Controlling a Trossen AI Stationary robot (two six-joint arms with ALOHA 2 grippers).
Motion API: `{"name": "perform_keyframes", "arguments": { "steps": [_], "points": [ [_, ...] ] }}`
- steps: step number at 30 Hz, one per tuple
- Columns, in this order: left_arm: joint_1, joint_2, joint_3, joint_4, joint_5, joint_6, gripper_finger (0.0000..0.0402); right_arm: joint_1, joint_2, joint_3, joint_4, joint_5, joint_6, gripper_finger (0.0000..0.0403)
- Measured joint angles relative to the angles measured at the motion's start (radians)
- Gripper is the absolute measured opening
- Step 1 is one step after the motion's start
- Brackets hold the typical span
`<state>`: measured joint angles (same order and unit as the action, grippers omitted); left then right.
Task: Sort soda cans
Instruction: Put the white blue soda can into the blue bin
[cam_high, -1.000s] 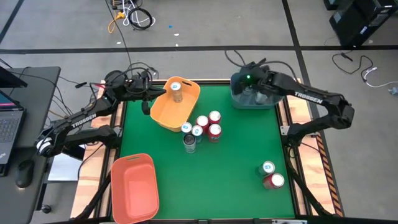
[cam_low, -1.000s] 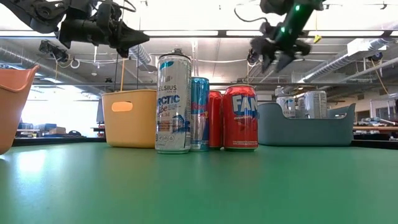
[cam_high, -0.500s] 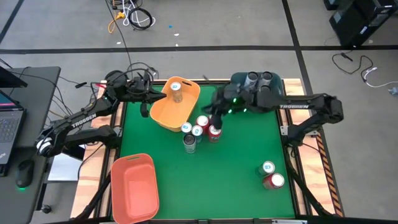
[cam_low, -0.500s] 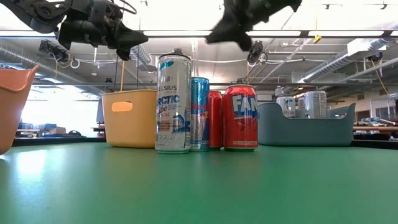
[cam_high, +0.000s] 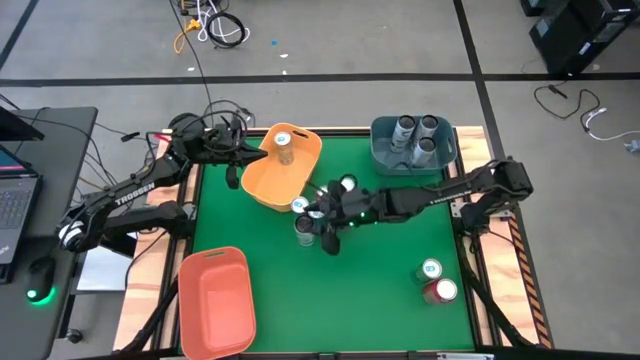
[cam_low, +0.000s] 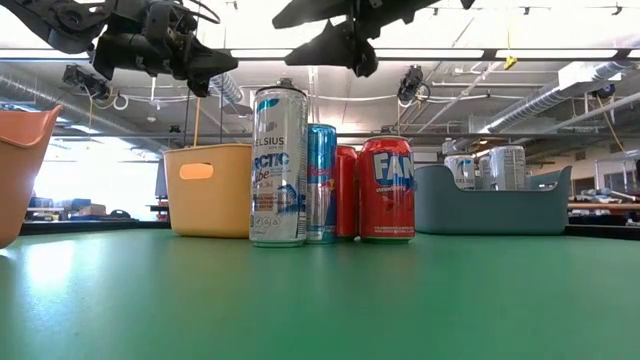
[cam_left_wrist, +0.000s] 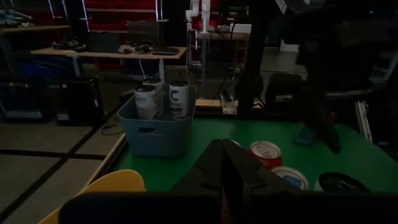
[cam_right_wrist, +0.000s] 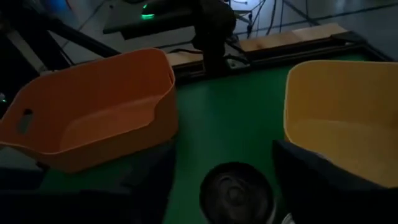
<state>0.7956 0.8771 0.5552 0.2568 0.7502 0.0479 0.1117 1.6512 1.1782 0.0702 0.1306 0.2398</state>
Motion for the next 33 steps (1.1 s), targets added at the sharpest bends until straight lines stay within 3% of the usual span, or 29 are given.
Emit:
{"name": "perform_keyframes", "arguments": {
  "steps": [5, 9, 33],
  "points": [
    [0.0, 0.0, 0.0, -0.001, 0.0, 0.0, 0.0005, 0.034, 0.0, 0.0, -0.003, 0.101, -0.006, 0.0334],
    [0.0, 0.0, 0.0, -0.001, 0.0, 0.0, 0.0005, 0.037, 0.0, 0.0, -0.016, 0.114, -0.004, 0.0356],
    [-0.018, 0.002, 0.0, -0.029, -0.026, 0.02, 0.0005, 0.037, 0.14, 0.001, 0.024, 0.143, 0.023, 0.036]
  ]
}}
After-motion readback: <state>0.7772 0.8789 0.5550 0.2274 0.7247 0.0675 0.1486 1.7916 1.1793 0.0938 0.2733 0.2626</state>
